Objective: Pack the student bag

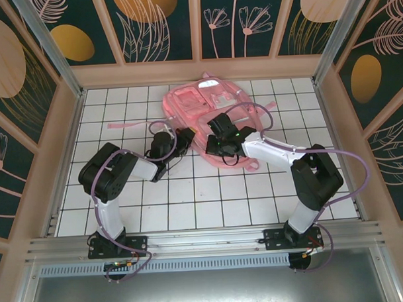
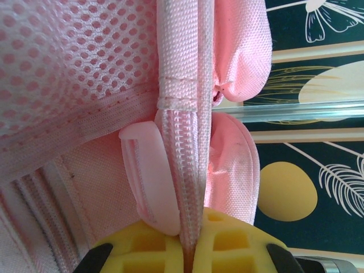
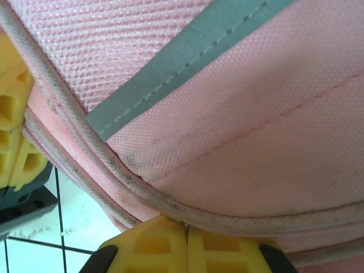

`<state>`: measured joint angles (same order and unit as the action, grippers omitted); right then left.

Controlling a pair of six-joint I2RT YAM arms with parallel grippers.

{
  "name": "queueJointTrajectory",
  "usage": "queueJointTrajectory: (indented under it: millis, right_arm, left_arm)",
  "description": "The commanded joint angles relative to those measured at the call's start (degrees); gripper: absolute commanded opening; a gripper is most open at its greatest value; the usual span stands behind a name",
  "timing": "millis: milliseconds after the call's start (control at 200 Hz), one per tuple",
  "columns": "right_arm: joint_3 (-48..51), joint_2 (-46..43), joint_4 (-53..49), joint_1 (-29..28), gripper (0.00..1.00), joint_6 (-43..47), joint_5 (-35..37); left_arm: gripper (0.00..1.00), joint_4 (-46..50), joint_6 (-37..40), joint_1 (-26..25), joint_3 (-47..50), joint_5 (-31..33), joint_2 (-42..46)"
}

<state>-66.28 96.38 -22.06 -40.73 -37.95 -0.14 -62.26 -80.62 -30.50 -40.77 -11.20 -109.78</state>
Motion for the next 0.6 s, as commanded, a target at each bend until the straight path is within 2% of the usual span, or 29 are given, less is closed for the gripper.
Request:
queueJointTrajectory:
  millis: [0,160,340,395,485,545,595]
  right_arm:
    - [0.63,-1.3,-4.98,0.72,0.0,6.86,-0.99]
    - [2.94,-0.21,-12.74,3.05,0.0,14.42,-1.54]
    - [3.75,-1.48,-15.33,9.09,0.0,17.07,6.21]
    - [3.0,-1.94,-15.49,12.71,0.0,17.59,9.8]
    - [0.77,-1.71,-15.59,14.44,0.0,18.78,14.56]
    - [-0.47,-1.4,-14.89,14.16,0.0,19.45,12.19]
    - [-0.65,-1.26,-13.1,13.2,0.0,19.66,6.07]
  left_arm:
    - [0.0,-4.59,2.48,3.81,1.09,0.22,4.09]
    - [0.0,-1.34,6.58,7.43,0.18,-1.49,4.79]
    - [0.0,-0.73,7.98,9.66,-0.88,-5.79,4.77]
    - [0.0,0.72,9.21,9.97,-1.77,-7.45,4.8]
    - [0.0,3.03,10.81,10.69,-2.7,-8.96,4.75]
    - [0.0,4.12,11.58,11.26,-3.36,-9.18,4.6]
    - [0.0,5.0,12.24,11.55,-4.3,-9.27,4.16]
